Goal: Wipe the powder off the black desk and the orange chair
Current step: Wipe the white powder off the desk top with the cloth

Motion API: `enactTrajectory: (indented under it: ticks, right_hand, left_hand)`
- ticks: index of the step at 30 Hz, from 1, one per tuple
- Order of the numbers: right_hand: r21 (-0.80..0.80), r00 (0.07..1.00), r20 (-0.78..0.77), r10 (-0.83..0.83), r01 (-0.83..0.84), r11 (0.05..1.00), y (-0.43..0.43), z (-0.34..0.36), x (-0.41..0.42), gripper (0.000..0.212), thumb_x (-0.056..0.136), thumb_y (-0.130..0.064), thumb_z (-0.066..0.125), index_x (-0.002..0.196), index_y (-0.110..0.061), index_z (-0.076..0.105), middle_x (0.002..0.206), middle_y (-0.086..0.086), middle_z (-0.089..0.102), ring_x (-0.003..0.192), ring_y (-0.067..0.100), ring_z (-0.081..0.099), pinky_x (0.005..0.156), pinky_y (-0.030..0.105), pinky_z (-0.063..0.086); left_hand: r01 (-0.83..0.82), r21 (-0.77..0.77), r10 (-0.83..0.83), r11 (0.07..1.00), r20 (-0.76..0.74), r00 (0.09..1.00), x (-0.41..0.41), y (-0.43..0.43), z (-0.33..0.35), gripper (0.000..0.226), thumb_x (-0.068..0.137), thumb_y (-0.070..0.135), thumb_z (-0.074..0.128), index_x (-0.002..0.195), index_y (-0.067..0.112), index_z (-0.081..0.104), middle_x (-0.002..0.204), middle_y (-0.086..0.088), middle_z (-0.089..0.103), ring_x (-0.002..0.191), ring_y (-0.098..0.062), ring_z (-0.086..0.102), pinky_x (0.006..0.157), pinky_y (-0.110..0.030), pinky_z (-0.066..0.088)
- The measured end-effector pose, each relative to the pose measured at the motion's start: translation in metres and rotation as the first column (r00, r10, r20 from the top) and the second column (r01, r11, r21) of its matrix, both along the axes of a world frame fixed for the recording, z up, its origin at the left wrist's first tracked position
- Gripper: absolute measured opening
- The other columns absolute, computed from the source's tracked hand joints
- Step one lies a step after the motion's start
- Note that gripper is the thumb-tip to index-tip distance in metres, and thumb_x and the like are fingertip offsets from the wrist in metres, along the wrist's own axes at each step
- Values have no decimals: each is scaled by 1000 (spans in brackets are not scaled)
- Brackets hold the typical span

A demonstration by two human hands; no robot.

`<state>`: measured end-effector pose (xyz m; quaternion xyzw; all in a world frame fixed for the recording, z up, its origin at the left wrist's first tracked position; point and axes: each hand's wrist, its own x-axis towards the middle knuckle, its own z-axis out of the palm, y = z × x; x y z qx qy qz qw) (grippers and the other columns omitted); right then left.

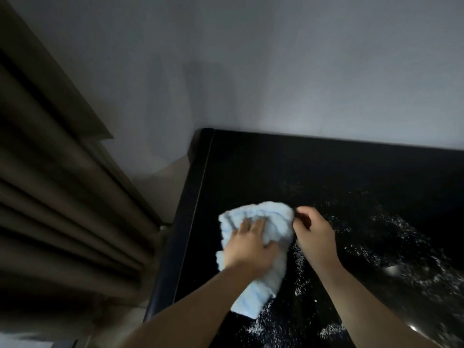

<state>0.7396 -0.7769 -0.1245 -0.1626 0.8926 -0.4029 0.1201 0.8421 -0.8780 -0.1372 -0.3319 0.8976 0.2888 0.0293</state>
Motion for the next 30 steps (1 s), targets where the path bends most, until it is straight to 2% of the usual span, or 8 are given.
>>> enactTrajectory:
  ticks: [3,7,12,14,18,23,28,30]
  right_hand:
    - [-28,1000,-20,-7,6,1000,9,6,-3,25,91,-11,57,114,-15,63,107,-1,65,107,23,57,95,41,45]
    - [-44,1000,2,-21,21,999,23,9,-8,26,94,-16,55,119,-18,60,111,-6,61,108,11,54,92,29,44]
    - [3,999,-14,-29,29,1000,29,6,-17,23,91,-15,56,113,-18,62,102,-4,64,103,20,58,95,43,45]
    - [-7,999,-25,-39,39,999,29,9,-28,21,92,-17,54,111,-19,62,99,-4,65,100,21,59,92,44,45]
    - [-16,998,-5,-69,69,997,24,13,-59,24,93,-19,53,115,-24,60,105,-12,60,110,20,54,100,46,41]
    - [86,1000,-6,-30,31,996,10,9,-103,28,95,-22,51,122,-21,57,124,0,60,106,21,54,98,51,41]
    - [176,999,-49,-5,14,984,-2,3,-136,30,94,-22,52,124,-20,57,124,2,60,113,27,54,97,49,42]
    - [163,998,-59,-11,20,986,-7,0,-144,30,94,-21,52,123,-20,57,124,2,61,116,27,52,100,49,40]
  left_hand:
    - [-38,-82,30,996,-97,995,-1,-20,8,62,84,49,48,142,37,27,149,5,30,128,-27,38,87,-38,44]
    - [-268,-165,277,949,37,960,9,-56,1,62,87,48,47,142,31,24,149,-2,22,127,-35,35,72,-35,41]
    - [170,-31,-171,985,-60,983,-24,9,-5,61,81,47,50,138,38,31,145,9,31,132,-24,32,86,-31,40]
    - [215,-1,-213,977,-148,966,-40,8,3,61,79,46,52,137,42,34,143,13,37,128,-19,39,94,-33,43]
    - [2,-168,-27,986,-144,989,-77,-50,20,60,83,43,53,139,38,33,146,7,34,126,-29,39,94,-39,43]
    - [-111,-363,143,925,64,988,-118,-134,16,61,86,45,48,142,38,23,150,2,16,127,-36,30,96,-45,35]
    - [-234,-98,246,967,132,960,-150,-190,-4,68,85,52,52,145,36,26,155,-8,17,140,-36,17,111,-57,18]
    - [-252,-100,263,962,114,958,-163,-168,-9,68,82,57,50,143,37,28,153,-7,20,138,-36,21,109,-57,20]
